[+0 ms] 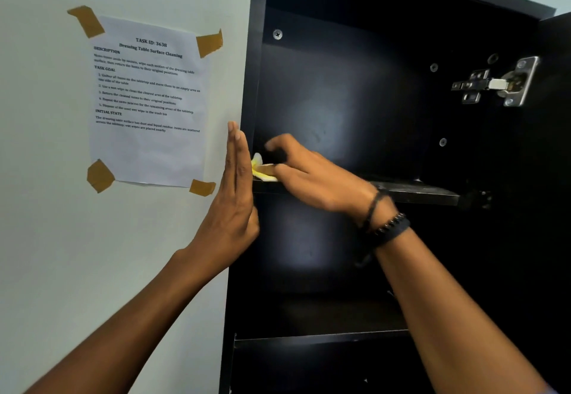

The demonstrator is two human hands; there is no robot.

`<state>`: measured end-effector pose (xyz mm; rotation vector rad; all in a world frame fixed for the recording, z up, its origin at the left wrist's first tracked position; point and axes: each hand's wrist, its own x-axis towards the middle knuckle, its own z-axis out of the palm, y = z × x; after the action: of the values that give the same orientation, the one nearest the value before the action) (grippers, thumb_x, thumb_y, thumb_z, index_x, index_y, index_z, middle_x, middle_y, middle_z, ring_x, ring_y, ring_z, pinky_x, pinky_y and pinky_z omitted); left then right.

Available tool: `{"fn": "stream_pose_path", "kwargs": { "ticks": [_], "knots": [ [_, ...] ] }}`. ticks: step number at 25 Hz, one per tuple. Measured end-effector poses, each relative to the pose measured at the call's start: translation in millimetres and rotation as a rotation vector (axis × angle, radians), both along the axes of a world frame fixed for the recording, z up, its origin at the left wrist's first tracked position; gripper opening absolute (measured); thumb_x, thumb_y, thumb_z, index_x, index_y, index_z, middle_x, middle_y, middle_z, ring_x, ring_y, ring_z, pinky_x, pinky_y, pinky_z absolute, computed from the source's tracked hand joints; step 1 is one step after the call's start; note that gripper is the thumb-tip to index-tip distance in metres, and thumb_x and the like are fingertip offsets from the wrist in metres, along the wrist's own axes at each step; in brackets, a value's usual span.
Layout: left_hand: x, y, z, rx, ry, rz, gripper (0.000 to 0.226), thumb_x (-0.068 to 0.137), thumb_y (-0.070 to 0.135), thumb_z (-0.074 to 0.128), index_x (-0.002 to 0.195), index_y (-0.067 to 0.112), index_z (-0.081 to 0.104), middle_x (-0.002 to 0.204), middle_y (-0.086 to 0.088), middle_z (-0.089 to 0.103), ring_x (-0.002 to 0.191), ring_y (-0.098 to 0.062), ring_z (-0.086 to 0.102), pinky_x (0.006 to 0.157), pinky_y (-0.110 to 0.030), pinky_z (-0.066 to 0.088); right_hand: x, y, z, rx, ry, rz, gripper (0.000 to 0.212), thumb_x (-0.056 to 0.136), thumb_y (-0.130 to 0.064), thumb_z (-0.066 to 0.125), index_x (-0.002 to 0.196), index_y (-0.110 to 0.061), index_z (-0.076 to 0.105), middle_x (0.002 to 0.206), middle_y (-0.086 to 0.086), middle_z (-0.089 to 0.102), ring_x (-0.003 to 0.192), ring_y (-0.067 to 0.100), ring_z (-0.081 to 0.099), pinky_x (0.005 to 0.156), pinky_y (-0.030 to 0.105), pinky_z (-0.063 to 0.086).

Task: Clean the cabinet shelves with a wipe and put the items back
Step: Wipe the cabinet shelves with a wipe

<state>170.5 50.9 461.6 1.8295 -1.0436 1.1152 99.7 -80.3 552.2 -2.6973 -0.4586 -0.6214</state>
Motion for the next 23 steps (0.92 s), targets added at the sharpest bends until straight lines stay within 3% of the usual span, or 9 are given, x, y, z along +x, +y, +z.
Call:
{"fn": "stream_pose_path", "kwargs": {
  "ticks": [2,4,7,11,14,16,18,20,23],
  "knots": [
    [-1,1,0,0.004,-0.001,0.005,0.101,0.067,-0.027,0.046,0.148,-0.003,-0.008,0.158,-0.015,-0.016,0.147,-0.021,-0.012,0.116,-0.015,0.011,-9,-25,0,-0.06,-0.032,-0.118,0.035,0.094,-0.025,0.04,0.127,-0.014,0.041,0.077,-0.002,0.057,0.072,0.015,0.051,0.06,0.027,0.032],
    [-1,1,0,0.011,-0.002,0.013,0.1,0.069,-0.026,0.048,0.149,-0.002,-0.008,0.159,-0.013,-0.016,0.147,-0.019,-0.012,0.112,-0.01,0.019,-5,-38,5,-0.093,-0.051,-0.275,0.036,0.095,-0.026,0.039,0.128,-0.01,0.04,0.095,0.009,0.06,0.092,0.027,0.056,0.068,0.025,0.029],
    [0,4,0,0.022,-0.011,0.009,0.099,0.068,-0.027,0.046,0.148,-0.005,-0.008,0.158,-0.017,-0.015,0.147,-0.02,-0.013,0.116,-0.014,0.006,24,-13,5,-0.052,-0.033,-0.248,0.039,0.096,-0.027,0.042,0.129,-0.008,0.038,0.122,0.019,0.058,0.114,0.033,0.054,0.073,0.022,0.031],
    [-1,5,1,0.03,-0.019,-0.025,0.094,0.069,-0.027,0.043,0.146,-0.009,-0.007,0.156,-0.023,-0.013,0.147,-0.021,-0.013,0.118,-0.022,-0.002,25,20,-11,-0.084,-0.15,-0.019,0.02,0.092,-0.018,0.044,0.11,-0.01,0.04,0.089,0.011,0.064,0.082,0.035,0.057,0.06,0.032,0.037],
    [-1,5,-1,0.03,-0.008,-0.013,0.098,0.068,-0.025,0.045,0.147,-0.004,-0.009,0.158,-0.016,-0.015,0.147,-0.02,-0.013,0.117,-0.017,0.005,-2,-15,-12,-0.091,-0.219,-0.106,0.02,0.09,-0.018,0.049,0.109,-0.011,0.046,0.077,0.005,0.064,0.072,0.03,0.049,0.065,0.032,0.037],
    [-1,3,-2,0.026,-0.006,0.001,0.098,0.072,-0.023,0.047,0.148,0.001,-0.01,0.158,-0.011,-0.016,0.147,-0.017,-0.013,0.11,-0.005,0.014,-9,-44,-4,-0.111,-0.178,-0.332,0.022,0.09,-0.022,0.049,0.108,-0.01,0.048,0.092,0.013,0.066,0.09,0.034,0.057,0.071,0.034,0.04],
    [-1,1,-3,0.015,-0.011,0.011,0.098,0.073,-0.022,0.049,0.149,0.001,-0.009,0.159,-0.011,-0.015,0.147,-0.017,-0.012,0.108,-0.003,0.015,-1,-48,3,-0.104,-0.117,-0.445,0.026,0.092,-0.027,0.047,0.11,-0.009,0.047,0.108,0.019,0.063,0.103,0.038,0.056,0.076,0.035,0.042],
    [1,3,-2,0.011,-0.023,0.022,0.097,0.07,-0.024,0.047,0.148,-0.004,-0.007,0.158,-0.016,-0.013,0.148,-0.021,-0.011,0.115,-0.012,0.008,14,-20,1,-0.084,-0.094,-0.301,0.028,0.094,-0.028,0.045,0.112,-0.006,0.045,0.111,0.022,0.062,0.104,0.04,0.056,0.075,0.035,0.041],
    [1,6,-1,0.047,-0.04,-0.008,0.094,0.07,-0.024,0.047,0.146,-0.008,-0.007,0.156,-0.022,-0.013,0.147,-0.024,-0.012,0.119,-0.024,0.0,16,20,-16,-0.101,-0.156,-0.038,0.021,0.092,-0.024,0.044,0.107,-0.011,0.039,0.097,0.017,0.064,0.09,0.041,0.059,0.066,0.033,0.038]
  ]
}}
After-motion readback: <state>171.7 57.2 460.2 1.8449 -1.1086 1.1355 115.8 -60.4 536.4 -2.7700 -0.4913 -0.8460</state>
